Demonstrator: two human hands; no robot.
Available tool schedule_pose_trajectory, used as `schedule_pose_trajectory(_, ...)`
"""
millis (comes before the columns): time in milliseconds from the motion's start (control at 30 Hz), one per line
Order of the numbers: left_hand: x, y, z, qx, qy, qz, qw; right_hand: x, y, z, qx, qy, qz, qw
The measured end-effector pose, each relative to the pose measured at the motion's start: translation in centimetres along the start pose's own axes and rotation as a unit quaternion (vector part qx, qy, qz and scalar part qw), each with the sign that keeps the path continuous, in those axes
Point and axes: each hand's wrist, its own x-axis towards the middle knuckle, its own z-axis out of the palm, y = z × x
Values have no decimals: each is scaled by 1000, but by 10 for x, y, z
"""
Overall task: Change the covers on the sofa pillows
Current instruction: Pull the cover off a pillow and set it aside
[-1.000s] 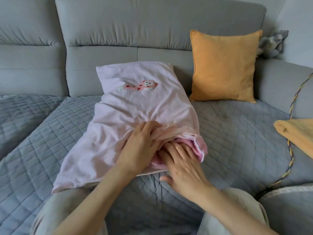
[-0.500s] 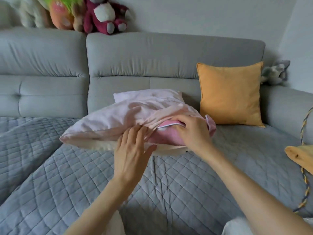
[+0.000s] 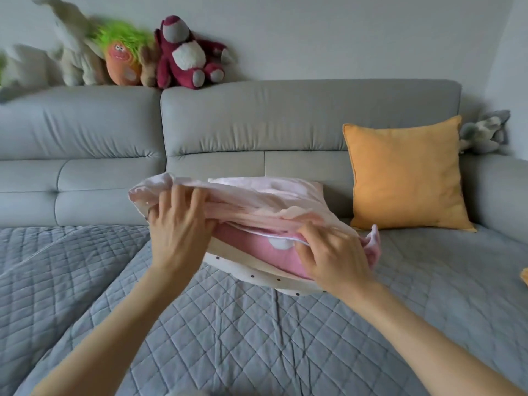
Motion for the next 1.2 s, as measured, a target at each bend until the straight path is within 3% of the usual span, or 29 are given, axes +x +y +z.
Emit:
schedule_pose_trajectory(100, 18, -9, -5, 7, -43, 7, 999, -24, 11, -6, -5, 32, -6, 999)
schedule_pose_trajectory(200, 37, -29, 15, 20, -192, -53, 980, -59, 19, -9, -4, 44, 2, 999)
schedule_pose_trajectory(300, 25, -27, 34, -113, -338, -133, 925, -100, 35, -8, -21, -4, 7, 1000)
schedule_pose_trajectory(400, -27, -2, 55, -255, -402, -217, 853, -133, 49, -17, -7, -91, 64, 994)
schedule_pose_trajectory(533, -62, 4, 42, -368, -428, -293, 772, -137, 25, -35, 70, -162, 201, 964)
schedule_pose_trajectory(667, -76, -3, 14, -454, -435, -328, 705, -91, -51, -40, 165, -125, 191, 959)
schedule_pose_trajectory(767, -85, -7, -1, -479, -428, -316, 698, -79, -116, -23, 171, -155, 160, 960)
schedule_pose_trajectory(867, -99, -17, -14, -519, -437, -257, 689, -90, -143, 2, 47, -237, 159, 957)
schedule_pose_trajectory(900, -104, -20, -17, -512, -444, -228, 699, -92, -144, 7, 21, -240, 163, 957)
schedule_pose_trajectory(967, -111, -24, -19, -430, -448, -171, 765, -95, -141, 15, 14, -219, 163, 962)
schedule_pose_trajectory(1033, -115, -25, -12, -374, -424, -182, 804, -98, -138, 19, 62, -190, 161, 967)
schedule_pose_trajectory(1133, -110, -18, -6, -452, -397, -281, 748, -95, -129, 18, 212, -173, 212, 938)
schedule_pose_trajectory(1200, -103, -12, -2, -471, -382, -342, 718, -89, -122, 15, 247, -181, 220, 926)
